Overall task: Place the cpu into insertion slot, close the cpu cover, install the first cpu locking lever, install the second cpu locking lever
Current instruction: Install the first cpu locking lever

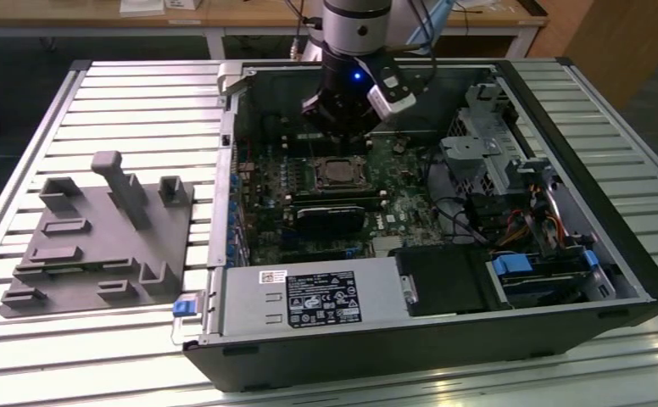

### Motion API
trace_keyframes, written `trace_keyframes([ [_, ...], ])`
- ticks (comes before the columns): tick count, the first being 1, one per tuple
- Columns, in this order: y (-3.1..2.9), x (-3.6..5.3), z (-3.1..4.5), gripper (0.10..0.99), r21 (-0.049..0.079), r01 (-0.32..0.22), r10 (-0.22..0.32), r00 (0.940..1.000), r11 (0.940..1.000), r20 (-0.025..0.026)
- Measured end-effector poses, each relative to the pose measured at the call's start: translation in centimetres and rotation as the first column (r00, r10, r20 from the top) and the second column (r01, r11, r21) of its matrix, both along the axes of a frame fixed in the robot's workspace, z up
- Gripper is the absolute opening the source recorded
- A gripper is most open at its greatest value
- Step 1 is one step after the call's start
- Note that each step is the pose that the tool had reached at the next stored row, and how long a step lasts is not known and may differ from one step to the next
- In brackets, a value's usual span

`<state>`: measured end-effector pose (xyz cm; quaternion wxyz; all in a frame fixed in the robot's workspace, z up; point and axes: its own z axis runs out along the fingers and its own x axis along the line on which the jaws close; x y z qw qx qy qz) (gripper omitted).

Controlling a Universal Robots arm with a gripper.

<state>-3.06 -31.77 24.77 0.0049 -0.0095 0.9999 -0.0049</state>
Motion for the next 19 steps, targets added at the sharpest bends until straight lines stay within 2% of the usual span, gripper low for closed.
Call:
trace_keyframes([
  [7, 0.0, -1.45, 0.0, 0.106, 0.0, 0.0, 0.0, 1.0, 1.0, 0.0024],
  [19, -0.01, -4.65, 0.0, 0.106, 0.0, 0.0, 0.0, 1.0, 1.0, 0.0082],
])
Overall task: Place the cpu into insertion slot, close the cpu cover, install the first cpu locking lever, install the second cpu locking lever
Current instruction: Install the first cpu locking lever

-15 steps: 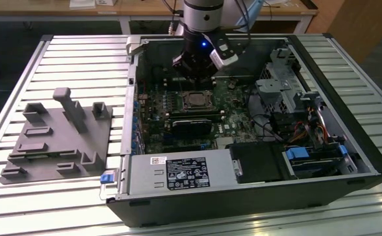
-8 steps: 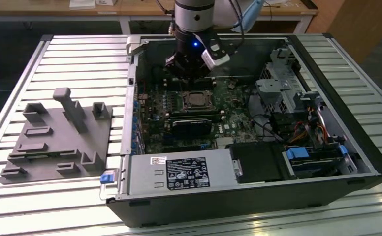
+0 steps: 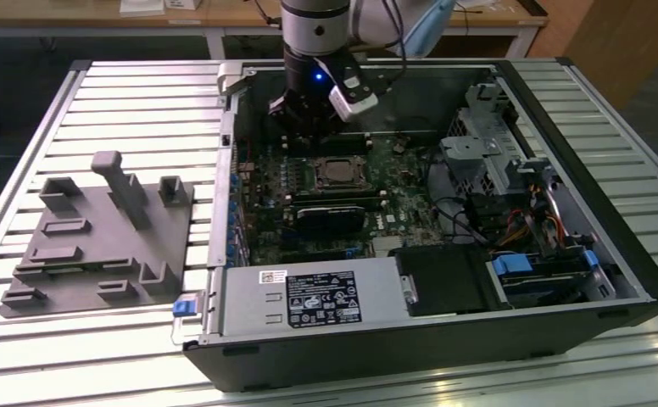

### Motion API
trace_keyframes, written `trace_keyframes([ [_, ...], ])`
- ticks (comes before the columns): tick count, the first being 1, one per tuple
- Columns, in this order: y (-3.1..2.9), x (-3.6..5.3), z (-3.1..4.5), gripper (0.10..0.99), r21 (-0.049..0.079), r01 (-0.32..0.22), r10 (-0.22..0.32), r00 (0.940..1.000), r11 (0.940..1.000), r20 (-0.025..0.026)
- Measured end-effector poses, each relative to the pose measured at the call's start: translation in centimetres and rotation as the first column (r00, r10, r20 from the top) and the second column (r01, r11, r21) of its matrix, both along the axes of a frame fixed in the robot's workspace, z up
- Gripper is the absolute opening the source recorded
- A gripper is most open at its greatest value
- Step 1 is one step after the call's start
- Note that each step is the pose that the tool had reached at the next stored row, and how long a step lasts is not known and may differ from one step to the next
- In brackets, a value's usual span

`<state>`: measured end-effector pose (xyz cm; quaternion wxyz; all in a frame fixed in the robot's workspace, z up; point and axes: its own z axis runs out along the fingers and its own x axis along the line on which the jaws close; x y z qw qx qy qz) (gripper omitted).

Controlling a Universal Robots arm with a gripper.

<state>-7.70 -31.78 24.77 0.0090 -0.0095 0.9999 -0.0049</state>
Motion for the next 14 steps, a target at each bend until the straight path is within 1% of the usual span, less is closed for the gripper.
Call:
trace_keyframes([
  [3, -0.01, -0.79, 0.0, 0.106, 0.001, 0.0, 0.0, 1.0, 1.0, 0.0008],
  [5, -0.02, -1.21, 0.0, 0.106, 0.006, 0.0, 0.0, 1.0, 1.0, 0.0009],
  [6, -0.02, -1.35, 0.0, 0.106, 0.011, 0.0, 0.0, 1.0, 0.9999, 0.0009],
  [7, -0.02, -1.45, 0.0, 0.106, 0.021, 0.0, 0.0, 1.0, 0.9998, 0.0009],
  [8, -0.03, -1.53, 0.0, 0.106, 0.035, 0.0, 0.0, 1.0, 0.9994, 0.0008],
  [10, -0.04, -1.67, 0.0, 0.106, 0.071, 0.0, 0.0, 1.0, 0.9974, 0.0009],
  [14, -0.07, -1.96, 0.0, 0.106, 0.141, 0.0, 0.0, 1.0, 0.9899, 0.0008],
])
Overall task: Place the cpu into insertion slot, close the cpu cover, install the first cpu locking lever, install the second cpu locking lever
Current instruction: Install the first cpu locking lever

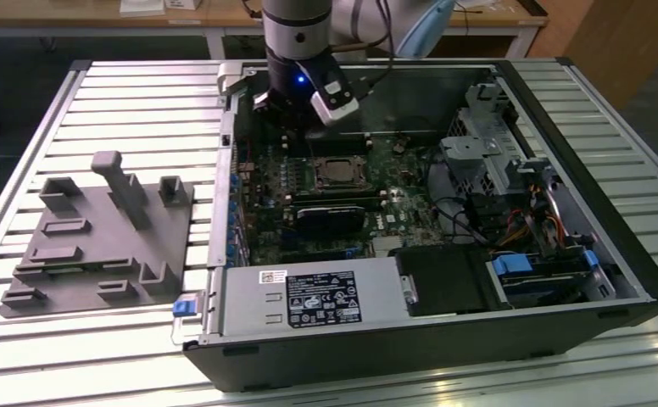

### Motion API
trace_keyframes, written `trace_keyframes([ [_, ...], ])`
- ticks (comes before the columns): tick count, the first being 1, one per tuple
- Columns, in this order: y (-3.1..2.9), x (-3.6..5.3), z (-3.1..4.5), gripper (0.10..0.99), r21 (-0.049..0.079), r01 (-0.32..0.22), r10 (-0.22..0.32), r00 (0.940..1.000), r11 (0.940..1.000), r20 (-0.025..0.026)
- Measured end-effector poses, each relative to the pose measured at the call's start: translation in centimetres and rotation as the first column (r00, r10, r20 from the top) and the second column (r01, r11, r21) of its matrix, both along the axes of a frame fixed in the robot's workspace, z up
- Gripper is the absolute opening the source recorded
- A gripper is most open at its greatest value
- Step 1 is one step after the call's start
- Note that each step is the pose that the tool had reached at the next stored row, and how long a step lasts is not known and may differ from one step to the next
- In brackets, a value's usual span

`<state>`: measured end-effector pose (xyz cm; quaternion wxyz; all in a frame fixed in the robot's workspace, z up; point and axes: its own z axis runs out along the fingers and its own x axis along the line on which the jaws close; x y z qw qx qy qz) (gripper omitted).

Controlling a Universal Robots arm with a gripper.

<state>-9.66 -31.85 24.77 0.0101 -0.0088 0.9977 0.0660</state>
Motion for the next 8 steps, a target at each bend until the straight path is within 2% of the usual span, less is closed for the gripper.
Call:
trace_keyframes([
  [4, -0.02, -0.34, 0.0, 0.106, 0.056, 0.0, 0.0, 1.0, 0.9984, 0.0],
  [6, -0.04, -0.46, 0.0, 0.106, 0.089, 0.0, 0.0, 1.0, 0.9961, 0.0],
  [8, -0.04, -0.52, 0.0, 0.106, 0.114, 0.0, 0.0, 1.0, 0.9934, 0.0001],
])
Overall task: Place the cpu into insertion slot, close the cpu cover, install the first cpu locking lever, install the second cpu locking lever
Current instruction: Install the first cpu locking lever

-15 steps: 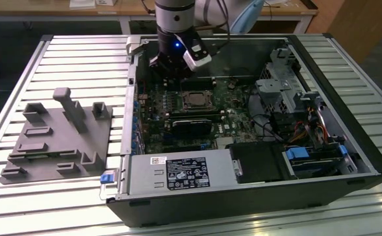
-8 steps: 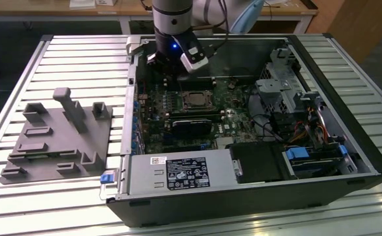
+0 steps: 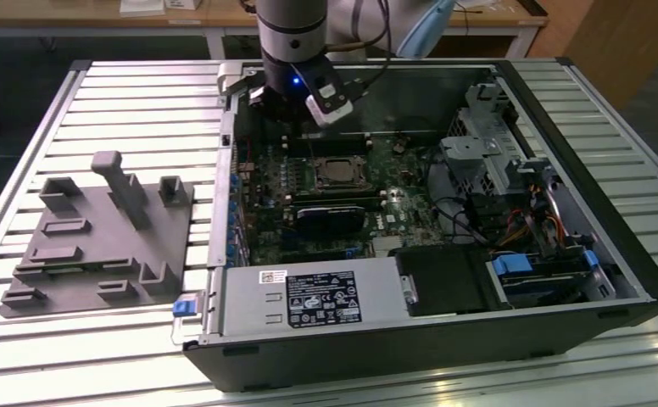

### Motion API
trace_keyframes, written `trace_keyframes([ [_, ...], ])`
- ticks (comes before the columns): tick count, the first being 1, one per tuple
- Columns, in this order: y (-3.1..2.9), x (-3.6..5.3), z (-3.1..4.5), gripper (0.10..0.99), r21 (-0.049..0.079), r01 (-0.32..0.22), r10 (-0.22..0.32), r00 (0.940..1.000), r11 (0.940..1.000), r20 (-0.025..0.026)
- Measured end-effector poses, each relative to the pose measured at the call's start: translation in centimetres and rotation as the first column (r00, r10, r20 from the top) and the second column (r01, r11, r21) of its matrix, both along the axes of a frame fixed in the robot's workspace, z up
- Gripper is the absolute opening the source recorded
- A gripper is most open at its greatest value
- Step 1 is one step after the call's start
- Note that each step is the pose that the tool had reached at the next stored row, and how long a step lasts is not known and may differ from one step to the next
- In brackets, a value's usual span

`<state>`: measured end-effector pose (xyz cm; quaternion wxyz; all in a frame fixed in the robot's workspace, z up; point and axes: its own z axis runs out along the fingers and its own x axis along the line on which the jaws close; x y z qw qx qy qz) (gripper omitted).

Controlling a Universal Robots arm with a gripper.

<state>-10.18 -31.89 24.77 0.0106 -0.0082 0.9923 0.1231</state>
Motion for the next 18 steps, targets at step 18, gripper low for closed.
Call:
trace_keyframes([
  [18, 0.14, 3.65, -0.03, 0.106, 0.01, 0.0, 0.0, 1.0, 0.9999, -0.0001],
])
